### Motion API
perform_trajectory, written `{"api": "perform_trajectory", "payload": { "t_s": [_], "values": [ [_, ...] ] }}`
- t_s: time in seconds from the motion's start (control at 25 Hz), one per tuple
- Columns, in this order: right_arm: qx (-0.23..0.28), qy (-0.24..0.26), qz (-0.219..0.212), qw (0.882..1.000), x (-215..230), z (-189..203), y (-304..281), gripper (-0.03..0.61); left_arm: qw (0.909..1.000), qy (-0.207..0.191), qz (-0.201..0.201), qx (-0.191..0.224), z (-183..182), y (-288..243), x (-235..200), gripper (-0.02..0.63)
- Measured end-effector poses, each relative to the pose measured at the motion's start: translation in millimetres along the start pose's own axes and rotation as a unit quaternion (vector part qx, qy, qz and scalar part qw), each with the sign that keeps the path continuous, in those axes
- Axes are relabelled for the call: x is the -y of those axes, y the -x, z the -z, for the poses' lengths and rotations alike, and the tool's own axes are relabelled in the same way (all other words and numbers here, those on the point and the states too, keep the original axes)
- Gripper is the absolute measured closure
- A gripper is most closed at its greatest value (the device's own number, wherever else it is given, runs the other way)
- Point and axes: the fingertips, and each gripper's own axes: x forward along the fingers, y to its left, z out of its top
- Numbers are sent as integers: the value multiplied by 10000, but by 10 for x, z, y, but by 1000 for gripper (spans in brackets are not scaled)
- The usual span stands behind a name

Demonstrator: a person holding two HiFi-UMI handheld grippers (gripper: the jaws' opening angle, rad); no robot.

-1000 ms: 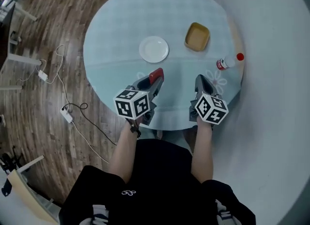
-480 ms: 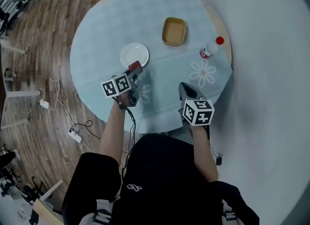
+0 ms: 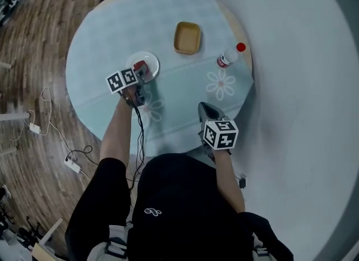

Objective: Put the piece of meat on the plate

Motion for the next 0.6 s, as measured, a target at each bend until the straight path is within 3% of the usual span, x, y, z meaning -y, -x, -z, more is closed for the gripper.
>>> {"api": "perform_trajectory", "payload": {
  "t_s": [0.2,0.4,0.6],
  "values": [
    [-35,189,-78,9998,-148,3,-29,571,9999,87,-93,35,-17,5,-94,488],
    [-199,369,-321,9986,-489,83,-148,572,9995,-306,-107,-60,-59,199,-194,437],
    [-232,591,-636,9960,-744,32,-260,571,9998,-149,25,113,55,468,-278,435]
  ]
}}
